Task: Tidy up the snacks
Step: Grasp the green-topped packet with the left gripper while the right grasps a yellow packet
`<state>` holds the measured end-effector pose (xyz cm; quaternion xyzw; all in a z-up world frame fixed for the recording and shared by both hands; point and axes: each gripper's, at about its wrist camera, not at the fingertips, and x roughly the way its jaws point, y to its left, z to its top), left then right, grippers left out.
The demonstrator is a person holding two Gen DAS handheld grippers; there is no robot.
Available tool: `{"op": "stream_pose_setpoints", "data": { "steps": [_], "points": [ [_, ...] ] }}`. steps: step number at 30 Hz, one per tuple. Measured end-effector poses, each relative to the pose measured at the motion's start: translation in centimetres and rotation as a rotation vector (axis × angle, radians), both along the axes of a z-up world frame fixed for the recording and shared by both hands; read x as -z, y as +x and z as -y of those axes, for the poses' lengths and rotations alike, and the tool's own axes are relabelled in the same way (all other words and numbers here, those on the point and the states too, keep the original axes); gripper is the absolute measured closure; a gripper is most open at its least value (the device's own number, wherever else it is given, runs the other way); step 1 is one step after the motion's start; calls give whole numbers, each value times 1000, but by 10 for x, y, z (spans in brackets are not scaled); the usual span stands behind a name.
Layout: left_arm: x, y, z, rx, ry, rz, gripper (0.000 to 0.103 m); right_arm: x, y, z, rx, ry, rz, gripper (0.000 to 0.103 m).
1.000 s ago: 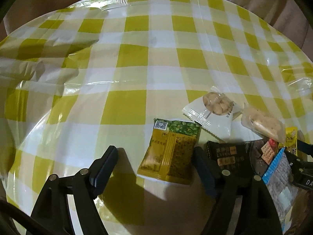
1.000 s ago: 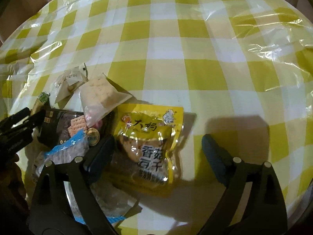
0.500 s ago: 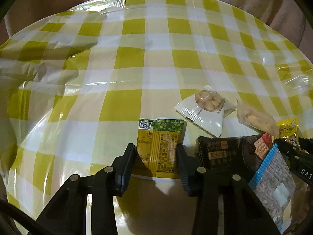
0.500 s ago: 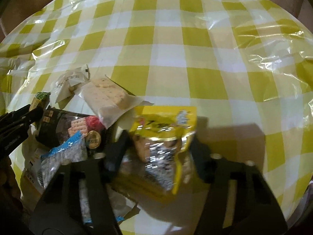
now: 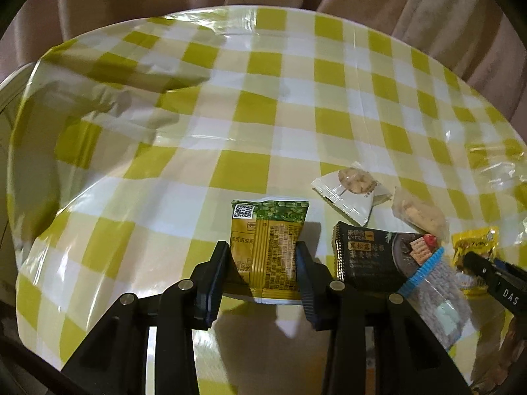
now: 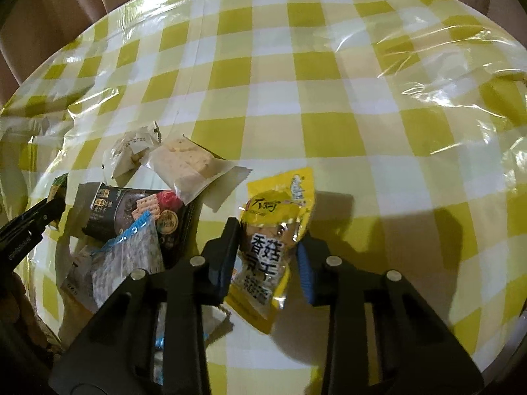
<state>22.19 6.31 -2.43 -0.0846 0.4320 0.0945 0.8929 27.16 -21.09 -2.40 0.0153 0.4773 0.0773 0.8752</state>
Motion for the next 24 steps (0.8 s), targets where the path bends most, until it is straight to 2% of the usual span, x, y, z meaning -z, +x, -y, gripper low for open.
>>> {"op": "stream_pose_setpoints", "data": {
  "steps": [9, 24],
  "points": [
    [-13, -39, -2, -53, -80, 49, 63, -14, -29, 17, 0, 35, 21, 77],
    [-32, -84, 31, -12, -118, 97, 63, -35, -86, 51, 31, 56, 54, 77]
  ]
}}
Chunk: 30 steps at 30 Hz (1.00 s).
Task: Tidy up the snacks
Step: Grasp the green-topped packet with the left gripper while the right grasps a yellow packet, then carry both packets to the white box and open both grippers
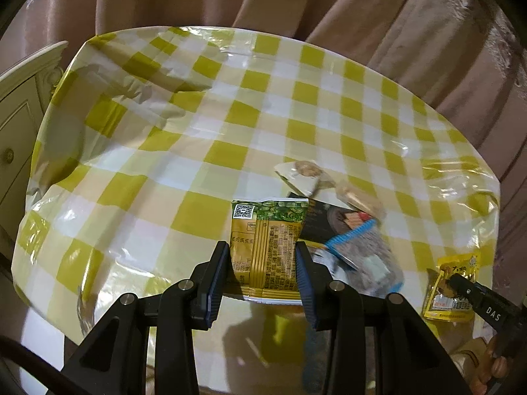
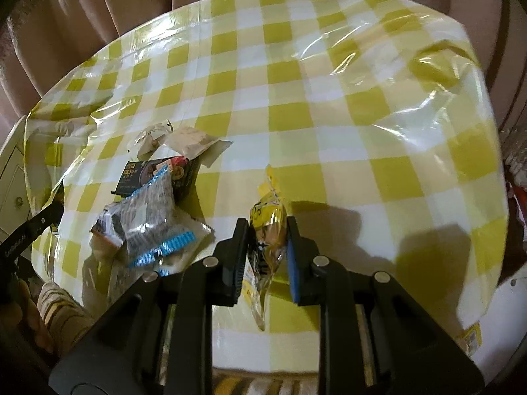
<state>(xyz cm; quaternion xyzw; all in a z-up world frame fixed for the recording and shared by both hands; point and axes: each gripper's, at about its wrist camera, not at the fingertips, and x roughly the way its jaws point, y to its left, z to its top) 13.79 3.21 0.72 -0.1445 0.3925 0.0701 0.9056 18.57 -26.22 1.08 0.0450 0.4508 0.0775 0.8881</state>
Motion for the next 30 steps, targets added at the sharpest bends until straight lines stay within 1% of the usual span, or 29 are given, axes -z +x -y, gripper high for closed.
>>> {"op": "stream_pose_setpoints", "data": {
  "steps": [4, 10, 19, 30],
  "points": [
    [-8, -10, 20, 38, 0, 15, 63, -8, -19, 12, 14, -10, 19, 77],
    [-18, -22, 55, 106, -3, 21, 63, -12, -42, 35, 39, -1, 26, 77],
    [-27, -34, 126, 252, 15, 24, 63, -16, -72, 77, 92, -9, 22, 77],
    [-31, -43, 220, 454, 23, 11, 63, -15, -105, 145, 184, -9, 16, 77]
  ]
}}
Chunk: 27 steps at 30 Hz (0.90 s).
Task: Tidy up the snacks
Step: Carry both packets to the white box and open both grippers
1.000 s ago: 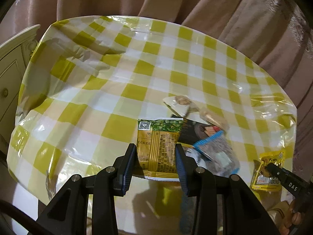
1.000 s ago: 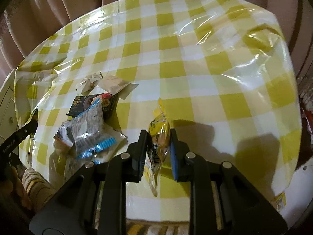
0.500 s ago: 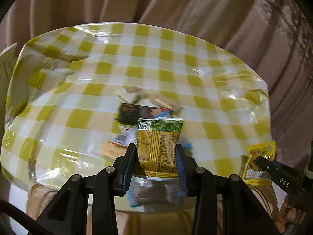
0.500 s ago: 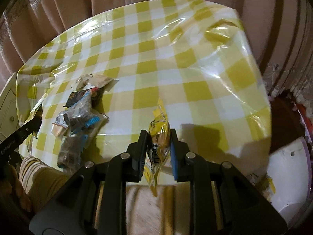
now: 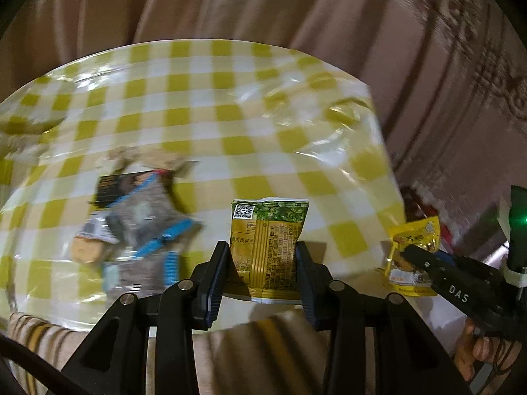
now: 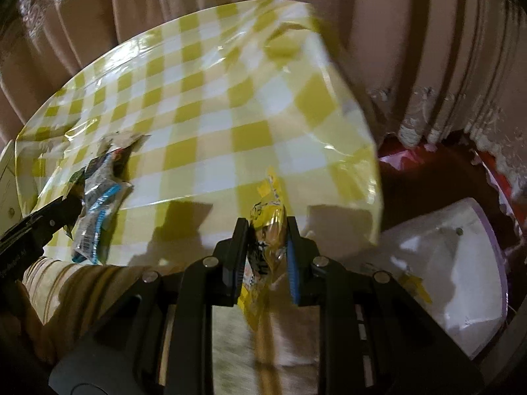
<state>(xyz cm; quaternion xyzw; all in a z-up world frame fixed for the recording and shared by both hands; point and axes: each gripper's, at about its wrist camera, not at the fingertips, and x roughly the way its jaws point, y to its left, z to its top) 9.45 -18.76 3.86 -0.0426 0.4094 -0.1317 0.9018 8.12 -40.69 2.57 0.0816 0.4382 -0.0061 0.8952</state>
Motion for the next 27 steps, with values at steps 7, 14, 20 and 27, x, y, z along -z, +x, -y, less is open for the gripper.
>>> {"op": "stream_pose_setpoints", "data": {
  "steps": [7, 14, 20, 27],
  "points": [
    [1, -9, 56, 127, -2, -16, 63, 3, -18, 45, 72, 4, -9, 77],
    [4, -21, 111, 254, 7, -36, 63, 10, -34, 91, 152, 2, -27, 77],
    [6, -30, 147, 337, 10, -54, 63, 14, -46, 121, 206, 2, -38, 77],
    [9, -39, 179, 422, 2, -80, 62, 17, -59, 149, 266, 1, -45, 77]
  ]
}}
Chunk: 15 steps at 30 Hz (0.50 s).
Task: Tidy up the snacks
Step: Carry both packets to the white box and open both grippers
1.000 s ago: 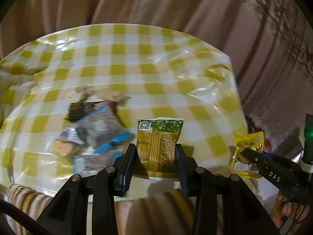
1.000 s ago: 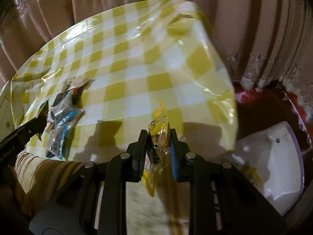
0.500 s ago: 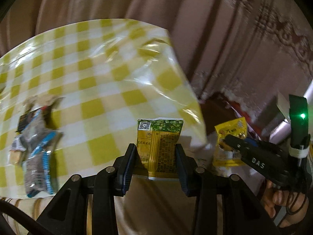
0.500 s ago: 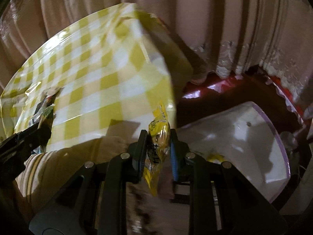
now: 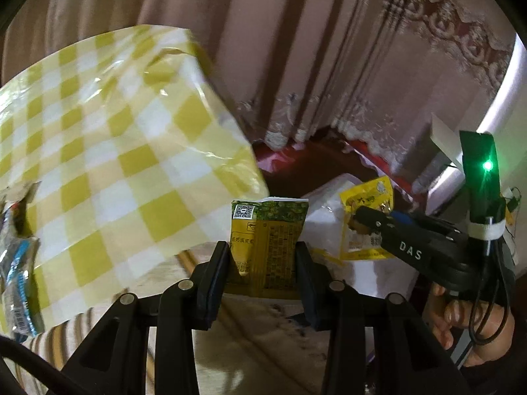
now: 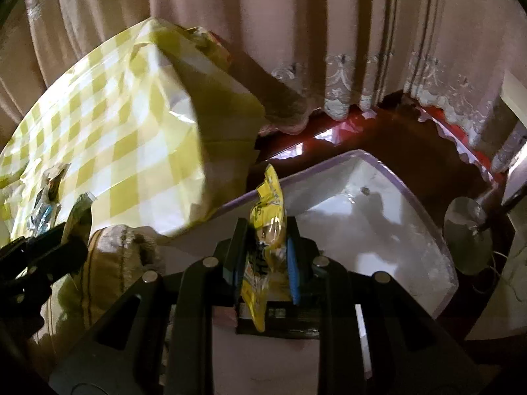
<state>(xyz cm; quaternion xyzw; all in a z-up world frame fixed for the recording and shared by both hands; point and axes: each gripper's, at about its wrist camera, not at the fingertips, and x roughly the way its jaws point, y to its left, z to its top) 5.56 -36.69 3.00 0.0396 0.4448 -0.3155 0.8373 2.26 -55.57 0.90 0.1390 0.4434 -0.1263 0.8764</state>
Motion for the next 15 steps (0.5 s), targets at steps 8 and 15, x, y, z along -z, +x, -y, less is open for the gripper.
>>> {"op": "stream_pose_setpoints", "data": {
  "steps": [8, 15],
  "points": [
    [6, -2, 17, 59, -2, -42, 50, -2, -6, 15, 39, 6, -3, 73],
    [6, 7, 5, -6, -10, -53, 44, -4, -5, 13, 33, 12, 0, 59]
  ]
}}
